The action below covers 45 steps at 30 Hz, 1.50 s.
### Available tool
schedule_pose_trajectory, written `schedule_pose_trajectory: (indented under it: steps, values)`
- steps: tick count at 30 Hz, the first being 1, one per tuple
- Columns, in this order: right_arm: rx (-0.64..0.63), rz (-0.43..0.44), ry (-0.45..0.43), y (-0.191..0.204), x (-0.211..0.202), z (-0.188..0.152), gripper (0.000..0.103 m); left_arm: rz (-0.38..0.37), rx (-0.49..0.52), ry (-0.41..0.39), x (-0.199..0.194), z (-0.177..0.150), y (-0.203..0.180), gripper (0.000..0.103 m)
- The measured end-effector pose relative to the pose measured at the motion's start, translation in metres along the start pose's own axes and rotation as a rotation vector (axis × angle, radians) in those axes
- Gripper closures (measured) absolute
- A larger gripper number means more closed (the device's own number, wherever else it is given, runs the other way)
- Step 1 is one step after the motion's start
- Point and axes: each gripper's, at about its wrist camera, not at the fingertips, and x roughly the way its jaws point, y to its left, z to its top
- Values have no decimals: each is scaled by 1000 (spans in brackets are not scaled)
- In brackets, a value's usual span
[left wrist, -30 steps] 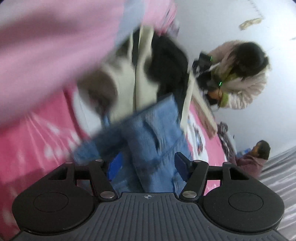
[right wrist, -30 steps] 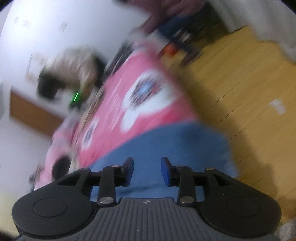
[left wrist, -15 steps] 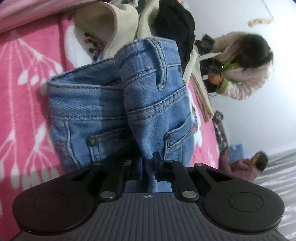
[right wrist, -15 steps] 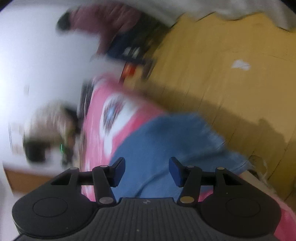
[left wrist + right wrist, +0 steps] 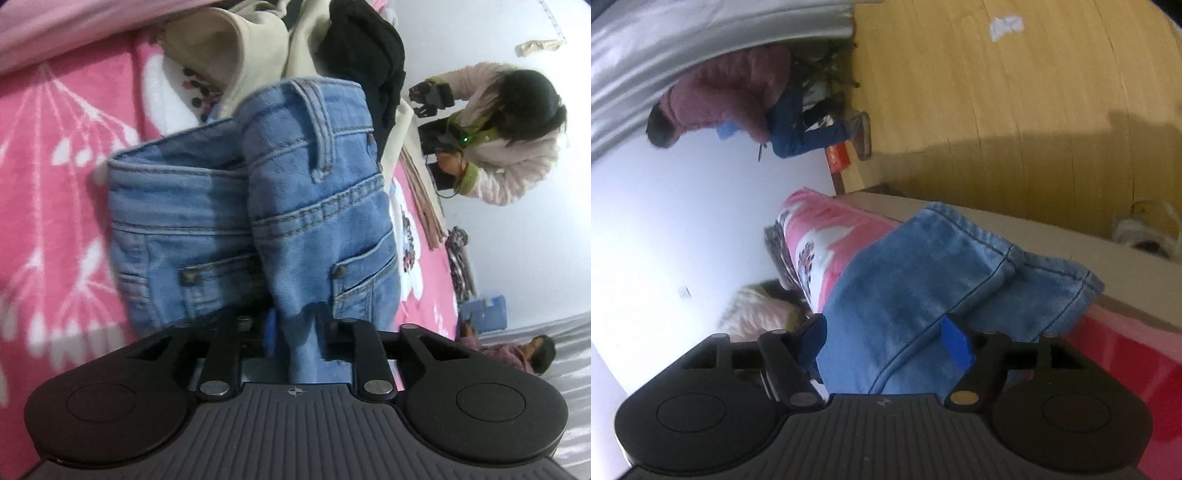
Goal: Fold clothes
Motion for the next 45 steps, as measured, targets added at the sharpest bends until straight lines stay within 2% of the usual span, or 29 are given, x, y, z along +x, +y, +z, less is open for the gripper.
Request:
schedule_pose_trajectory:
  steps: [3, 5, 8, 10, 15, 17, 19, 21, 23, 24, 25, 26, 27, 29, 32, 35, 40, 43, 45]
  values:
    - [58, -13, 26, -8, 12, 2, 31, -77, -42, -11, 7, -5, -2, 71]
    - [65, -37, 38, -9, 15, 2, 31, -102, -67, 22, 12, -10, -3, 69]
    - [28, -79, 66, -3, 14, 3, 31, -75, -43, 52, 9, -16, -3, 69]
    - [37, -88, 69, -2, 11, 4, 31, -74, -63, 55, 9, -18, 1, 69]
    - [102, -45, -19, -12, 12, 1, 29, -60, -137, 48, 20, -18, 12, 69]
    - [129, -26, -58, -17, 12, -1, 29, -93, -172, 33, 21, -20, 15, 69]
    - [157, -7, -97, -21, 13, -2, 41, -137, -209, 16, 23, -20, 18, 70]
    - [183, 12, -136, -26, 14, -3, 44, -164, -235, 10, 22, -20, 23, 70]
    - [210, 31, -175, -30, 15, -4, 53, -169, -243, 1, 20, -21, 27, 72]
    - [224, 41, -194, -33, 15, -5, 64, -167, -247, -8, 18, -22, 28, 78]
    - [237, 50, -214, -35, 16, -6, 79, -164, -250, -23, 15, -23, 30, 88]
    - [240, 62, -235, -35, 14, -6, 86, -166, -246, -33, 12, -25, 30, 93]
    - [234, 77, -258, -33, 12, -7, 94, -170, -238, -40, 10, -26, 28, 98]
    - [177, 78, -290, -21, 7, -8, 98, -171, -216, -49, 0, -28, 25, 100]
    - [71, 82, -317, 6, -3, -11, 98, -197, -219, -48, -18, -31, 21, 101]
    - [6, 126, -339, 32, -18, -16, 99, -236, -193, -55, -40, -36, 11, 102]
    - [-96, 177, -333, 68, -39, -24, 99, -328, -182, -37, -65, -39, -3, 102]
    - [-144, 194, -321, 80, -52, -27, 99, -323, -174, -32, -75, -38, -2, 102]
    - [-170, 182, -318, 82, -58, -27, 99, -284, -171, -25, -71, -35, -4, 102]
